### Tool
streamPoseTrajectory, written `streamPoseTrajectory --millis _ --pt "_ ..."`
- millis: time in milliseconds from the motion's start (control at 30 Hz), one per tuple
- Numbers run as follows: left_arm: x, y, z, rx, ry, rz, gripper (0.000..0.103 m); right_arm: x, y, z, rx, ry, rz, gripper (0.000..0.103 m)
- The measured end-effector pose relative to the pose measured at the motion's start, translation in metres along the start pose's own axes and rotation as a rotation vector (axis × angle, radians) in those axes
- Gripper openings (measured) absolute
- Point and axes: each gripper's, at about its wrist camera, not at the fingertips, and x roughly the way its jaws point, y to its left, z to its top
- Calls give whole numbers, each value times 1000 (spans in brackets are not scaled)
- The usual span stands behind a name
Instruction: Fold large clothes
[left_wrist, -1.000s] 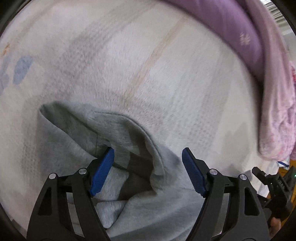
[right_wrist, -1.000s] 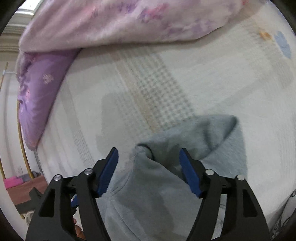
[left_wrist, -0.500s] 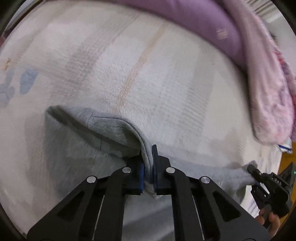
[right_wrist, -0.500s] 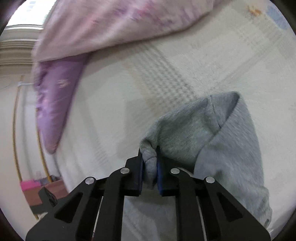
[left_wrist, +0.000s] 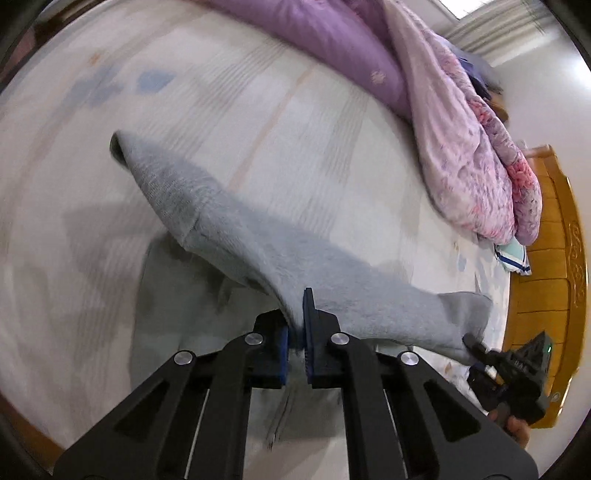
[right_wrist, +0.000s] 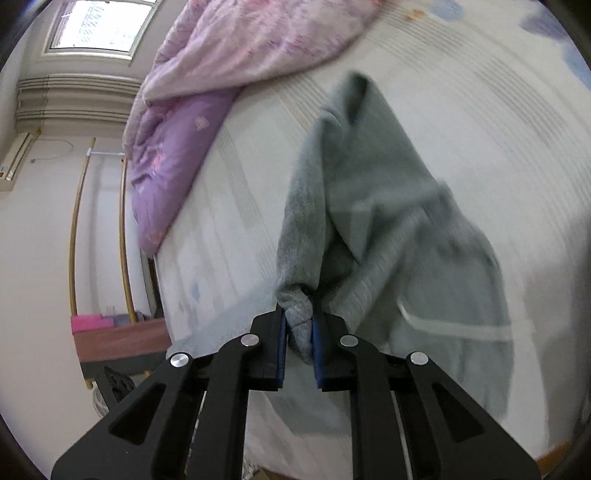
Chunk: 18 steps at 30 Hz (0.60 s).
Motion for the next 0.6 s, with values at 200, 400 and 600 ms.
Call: streamPoseTrajectory --millis 200,400,600 --pt "10 57 -66 -117 92 49 6 -9 -43 -82 42 41 -78 10" --pt "30 92 -114 -129 160 115 6 -2 -91 -131 151 94 -132 10" --pt "68 115 -146 -126 214 183 6 26 -132 -149 162 122 -236 11"
